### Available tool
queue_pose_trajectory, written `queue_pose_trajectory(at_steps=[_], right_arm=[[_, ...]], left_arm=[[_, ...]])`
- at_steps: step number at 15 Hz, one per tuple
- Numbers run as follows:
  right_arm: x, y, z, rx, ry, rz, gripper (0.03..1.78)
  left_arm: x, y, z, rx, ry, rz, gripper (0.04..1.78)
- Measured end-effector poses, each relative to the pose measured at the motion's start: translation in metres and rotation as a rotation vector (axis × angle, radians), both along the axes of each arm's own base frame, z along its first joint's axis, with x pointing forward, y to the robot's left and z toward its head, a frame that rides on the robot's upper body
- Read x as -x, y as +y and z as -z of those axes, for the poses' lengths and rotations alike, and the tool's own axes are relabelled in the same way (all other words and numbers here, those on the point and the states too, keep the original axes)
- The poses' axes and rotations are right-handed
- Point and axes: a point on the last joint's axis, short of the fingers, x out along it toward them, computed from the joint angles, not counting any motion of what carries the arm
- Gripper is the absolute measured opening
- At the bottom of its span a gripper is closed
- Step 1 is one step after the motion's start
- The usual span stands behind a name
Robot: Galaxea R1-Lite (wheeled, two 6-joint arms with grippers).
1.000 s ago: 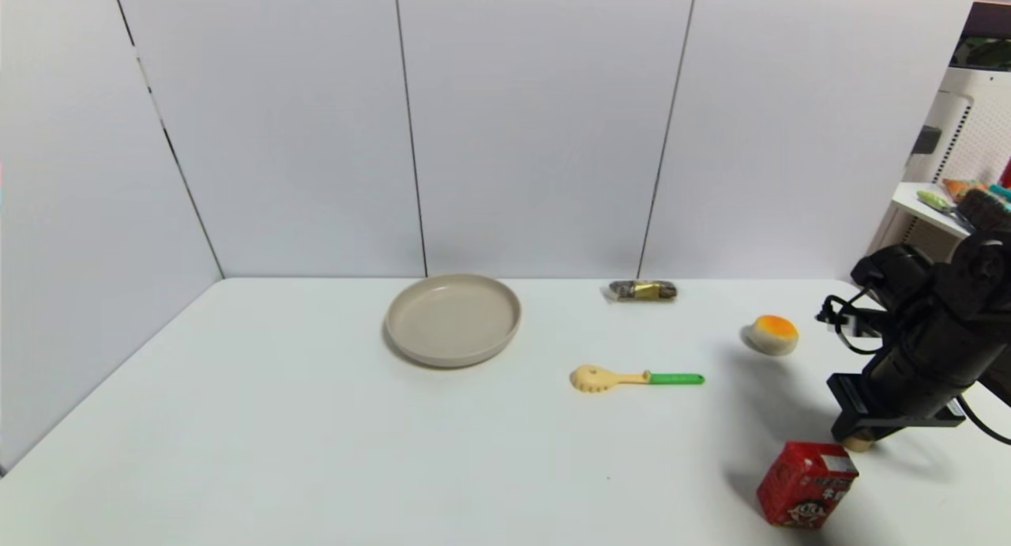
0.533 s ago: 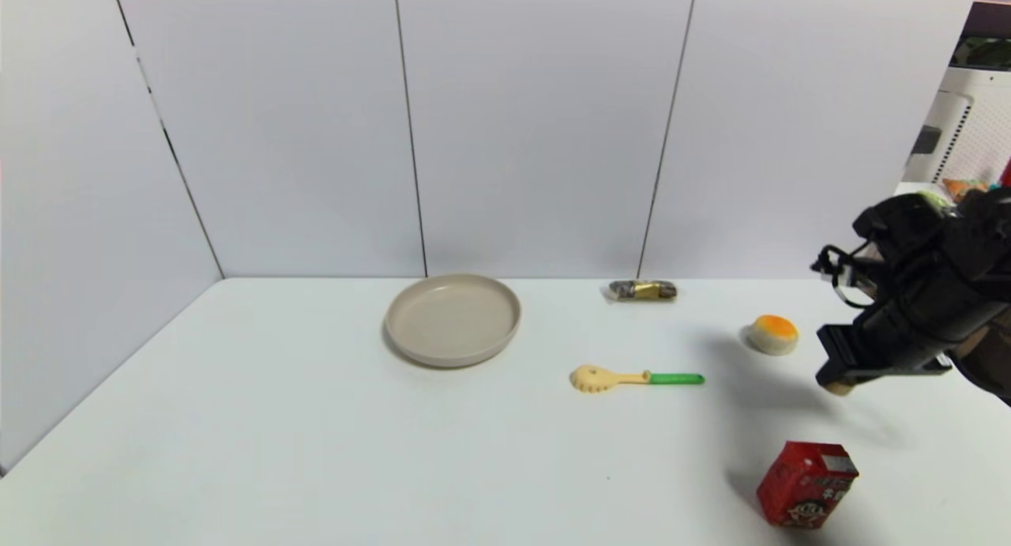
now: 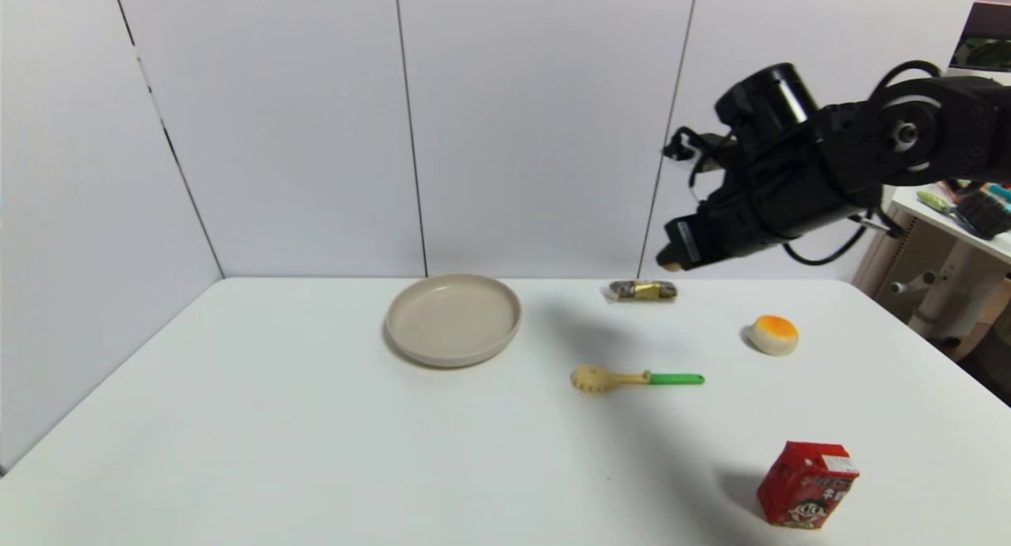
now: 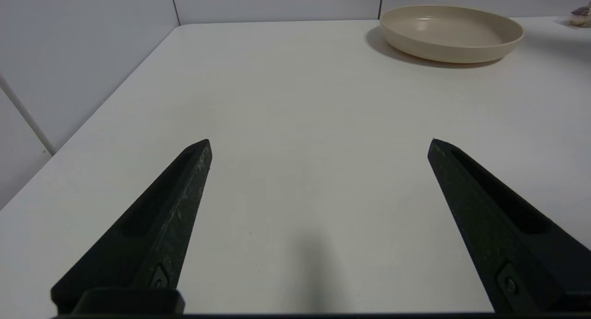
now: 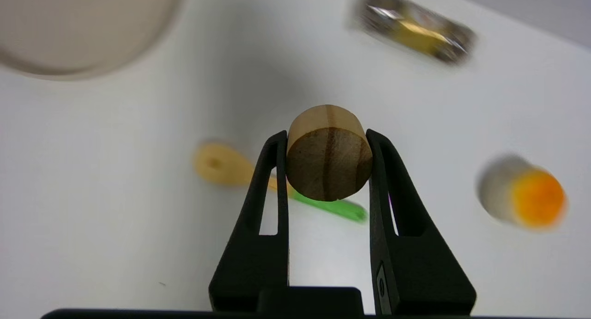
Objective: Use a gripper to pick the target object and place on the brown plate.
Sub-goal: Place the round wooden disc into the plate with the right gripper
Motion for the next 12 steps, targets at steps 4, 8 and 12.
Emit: queue_pose_trajectory(at_steps=[4,8,12], right_arm=[[-0.011,0.080,0.012,-0.093,-0.155,-0.160,0.47],[-0.023,0.133,0.048,-0.143,-0.219,-0.241,0.47],[-0.034,0.160,0.089,-0.151,-0.191,-0.261,0.47]], left_arm=[[0.000,0.000,0.000,0.000,0.000,0.000,1.69],[0.000,0.000,0.000,0.000,0.000,0.000,1.69],[0.000,0.000,0.000,0.000,0.000,0.000,1.69]])
